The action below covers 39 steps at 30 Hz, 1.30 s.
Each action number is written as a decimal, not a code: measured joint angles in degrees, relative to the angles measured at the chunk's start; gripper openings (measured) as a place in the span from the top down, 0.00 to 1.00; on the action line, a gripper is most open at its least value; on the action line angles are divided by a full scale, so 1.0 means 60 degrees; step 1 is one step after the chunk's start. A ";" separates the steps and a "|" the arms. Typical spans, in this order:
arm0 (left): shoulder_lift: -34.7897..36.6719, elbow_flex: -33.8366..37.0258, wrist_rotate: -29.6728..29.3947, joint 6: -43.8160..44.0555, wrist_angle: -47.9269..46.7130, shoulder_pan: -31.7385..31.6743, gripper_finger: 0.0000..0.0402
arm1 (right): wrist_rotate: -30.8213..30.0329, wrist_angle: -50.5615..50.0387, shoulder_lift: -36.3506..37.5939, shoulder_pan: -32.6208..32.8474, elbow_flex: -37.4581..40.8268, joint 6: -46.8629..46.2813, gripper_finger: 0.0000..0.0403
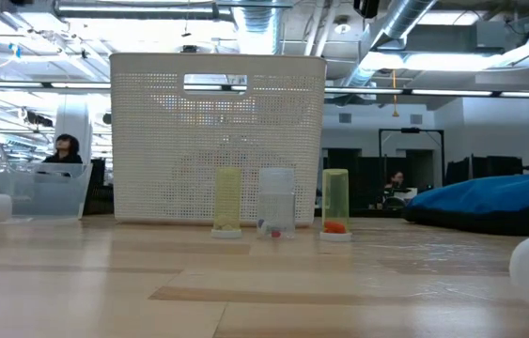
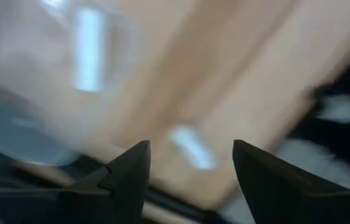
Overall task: Pick & Place Medicine items
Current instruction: Put the left rolled gauze into the transparent bin
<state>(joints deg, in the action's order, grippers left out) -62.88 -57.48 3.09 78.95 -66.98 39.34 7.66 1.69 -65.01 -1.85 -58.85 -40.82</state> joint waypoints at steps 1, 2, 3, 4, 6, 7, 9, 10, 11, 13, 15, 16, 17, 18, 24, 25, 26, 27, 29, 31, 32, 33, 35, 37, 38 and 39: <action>0.0129 0.0008 -0.0007 0.0610 0.0371 0.0165 0.46 | 0.0000 0.0004 0.0000 0.0000 0.0000 -0.0041 0.58; 0.0207 0.0008 -0.0004 0.1167 0.0705 0.0372 0.46 | 0.0000 0.0004 0.0000 0.0000 0.0000 -0.0058 0.58; 0.0248 0.0008 -0.0007 0.1644 0.1035 0.0590 0.47 | 0.0000 0.0026 0.0000 0.0000 0.0000 -0.0062 0.58; 0.0247 0.0008 -0.0015 0.2149 0.1315 0.0853 0.47 | -0.0001 0.0054 0.0016 0.0013 0.0000 -0.0061 0.58; 0.0158 0.0008 -0.0009 0.3138 0.1681 0.1379 0.46 | -0.0004 0.0101 0.0055 0.0055 -0.0004 -0.0058 0.58; 0.0058 0.0008 -0.0007 0.3637 0.1859 0.1629 0.46 | 0.0000 0.0111 0.0069 0.0055 -0.0007 -0.0058 0.58; -0.0234 0.0008 -0.0014 0.4704 0.2131 0.2095 0.45 | 0.0000 0.0073 0.0140 0.0055 -0.0004 -0.0056 0.58; -0.0413 0.0012 -0.0012 0.5215 0.2228 0.2282 0.45 | 0.0000 0.0124 0.0175 0.0055 -0.0004 -0.0055 0.58; -0.0627 0.0012 -0.0018 0.5712 0.2338 0.2452 0.45 | 0.0000 0.0160 0.0229 0.0055 -0.0004 -0.0051 0.58; -0.1103 0.0021 -0.0008 0.6498 0.2495 0.2713 0.46 | -0.0004 0.0173 0.0351 0.0052 -0.0004 0.0012 0.58; -0.1593 0.0026 0.0261 0.6709 0.2784 0.2755 0.47 | -0.0004 0.0175 0.0486 0.0024 -0.0004 0.0035 0.58; -0.1851 0.0026 0.0353 0.6746 0.2938 0.2737 0.48 | -0.0004 0.0175 0.0560 -0.0010 -0.0004 0.0047 0.58; -0.2110 0.0026 0.0418 0.6765 0.3040 0.2682 0.48 | -0.0002 0.0184 0.0638 -0.0052 -0.0004 0.0047 0.58; -0.2383 0.0026 0.0478 0.6776 0.3129 0.2632 0.49 | -0.0002 0.0182 0.0714 -0.0083 -0.0004 0.0047 0.58; -0.3566 0.0026 0.0566 0.6745 0.3160 0.2376 0.54 | -0.0004 0.0139 0.1128 -0.0318 -0.0004 0.0047 0.58; -0.3726 0.0026 0.0569 0.6748 0.3079 0.2362 0.54 | -0.0004 0.0146 0.1188 -0.0348 -0.0004 0.0044 0.58; -0.3874 0.0026 0.0586 0.6745 0.3038 0.2355 0.55 | 0.0000 0.0141 0.1248 -0.0376 -0.0004 0.0047 0.58; -0.4019 0.0026 0.0651 0.6745 0.3050 0.2355 0.56 | 0.0000 0.0149 0.1305 -0.0405 -0.0004 0.0047 0.58; -0.4320 0.0026 0.0842 0.6752 0.3025 0.2359 0.56 | 0.0000 0.0149 0.1404 -0.0419 -0.0004 0.0044 0.58; -0.4585 0.0026 0.1020 0.6797 0.2962 0.2395 0.56 | 0.0000 0.0136 0.1488 -0.0419 -0.0004 0.0044 0.58; -0.4687 0.0026 0.1079 0.6824 0.2953 0.2418 0.56 | 0.0000 0.0149 0.1511 -0.0419 -0.0004 0.0047 0.58; -0.4790 0.0026 0.1079 0.6824 0.2946 0.2435 0.56 | 0.0000 0.0139 0.1536 -0.0419 -0.0004 0.0047 0.58; -0.4987 0.0026 0.1086 0.6824 0.2839 0.2435 0.55 | 0.0000 0.0095 0.1552 -0.0419 -0.0004 0.0047 0.58; -0.5108 0.0026 0.1091 0.6824 0.2722 0.2433 0.55 | 0.0000 0.0035 0.1552 -0.0419 -0.0004 0.0047 0.58; -0.5172 0.0026 0.1091 0.6824 0.2734 0.2433 0.55 | 0.0000 0.0034 0.1550 -0.0415 -0.0004 0.0046 0.58; -0.5249 0.0026 0.1093 0.6824 0.2741 0.2439 0.55 | 0.0000 0.0034 0.1548 -0.0416 -0.0004 0.0045 0.58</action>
<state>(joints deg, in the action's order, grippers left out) -94.38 -57.32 9.65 119.90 -50.53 53.98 7.66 1.90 -55.72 -4.34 -58.87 -40.55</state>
